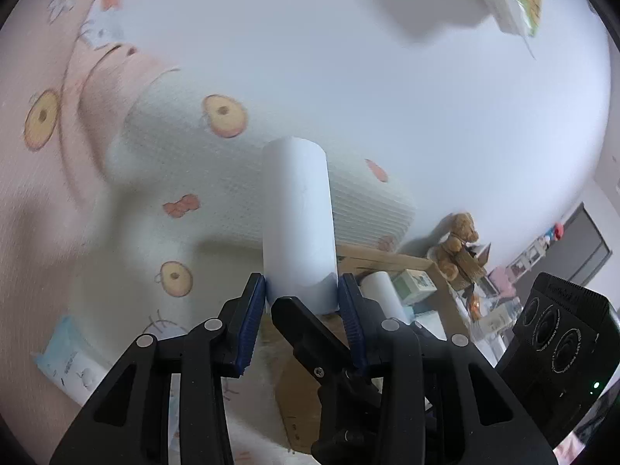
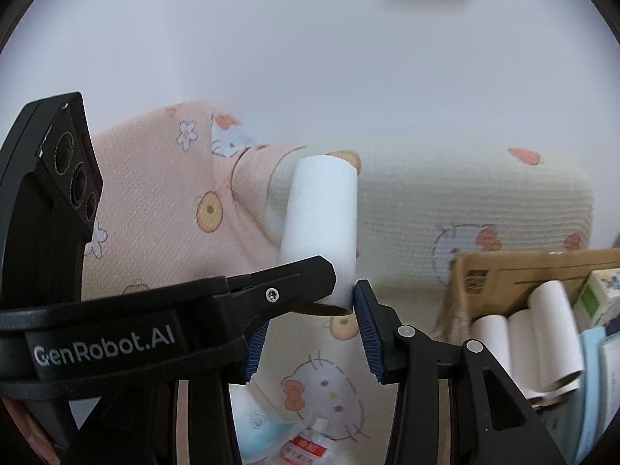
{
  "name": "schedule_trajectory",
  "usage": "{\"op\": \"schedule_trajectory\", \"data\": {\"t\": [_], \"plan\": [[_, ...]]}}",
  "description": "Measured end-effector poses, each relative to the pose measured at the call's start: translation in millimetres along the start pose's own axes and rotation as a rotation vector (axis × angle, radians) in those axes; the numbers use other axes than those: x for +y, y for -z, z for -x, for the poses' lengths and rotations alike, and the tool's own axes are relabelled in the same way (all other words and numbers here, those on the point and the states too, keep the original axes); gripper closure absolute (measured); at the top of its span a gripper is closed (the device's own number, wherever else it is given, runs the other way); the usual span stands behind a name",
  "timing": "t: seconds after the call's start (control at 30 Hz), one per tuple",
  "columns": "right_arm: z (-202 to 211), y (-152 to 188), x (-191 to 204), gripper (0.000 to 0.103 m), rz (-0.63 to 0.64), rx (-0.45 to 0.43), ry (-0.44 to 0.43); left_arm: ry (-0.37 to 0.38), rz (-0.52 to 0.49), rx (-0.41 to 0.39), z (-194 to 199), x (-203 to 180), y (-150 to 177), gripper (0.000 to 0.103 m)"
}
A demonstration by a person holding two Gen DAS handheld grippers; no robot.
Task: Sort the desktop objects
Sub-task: 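Lift the tube with the left gripper and carry it to the box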
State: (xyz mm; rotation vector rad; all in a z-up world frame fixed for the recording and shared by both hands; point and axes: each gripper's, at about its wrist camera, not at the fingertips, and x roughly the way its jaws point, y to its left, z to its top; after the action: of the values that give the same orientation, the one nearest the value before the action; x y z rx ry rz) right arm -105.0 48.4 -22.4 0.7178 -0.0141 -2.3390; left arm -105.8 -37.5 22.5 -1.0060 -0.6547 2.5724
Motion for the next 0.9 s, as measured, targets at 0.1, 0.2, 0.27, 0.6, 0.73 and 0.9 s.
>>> {"op": "schedule_trajectory", "data": {"t": [0.1,0.2,0.27,0.6,0.73,0.9], "plan": [[14,-2,-9,0.063,0.001,-0.028,0.017,0.003,-0.034,0.006,-3,-18,2,0.060],[22,0,-19,0.063,0.001,-0.033,0.037,-0.012,-0.079,0.022,-10,-35,6,0.060],[27,3,-27,0.063,-0.009,-0.034,0.045,-0.010,-0.089,0.032,-15,-42,8,0.060],[44,9,-63,0.063,-0.053,-0.024,0.085,-0.002,-0.158,0.108,-43,-76,14,0.060],[49,10,-79,0.063,-0.088,-0.009,0.114,0.019,-0.173,0.150,-59,-87,15,0.060],[53,13,-100,0.063,-0.132,0.005,0.144,0.031,-0.192,0.202,-77,-100,17,0.060]]}}
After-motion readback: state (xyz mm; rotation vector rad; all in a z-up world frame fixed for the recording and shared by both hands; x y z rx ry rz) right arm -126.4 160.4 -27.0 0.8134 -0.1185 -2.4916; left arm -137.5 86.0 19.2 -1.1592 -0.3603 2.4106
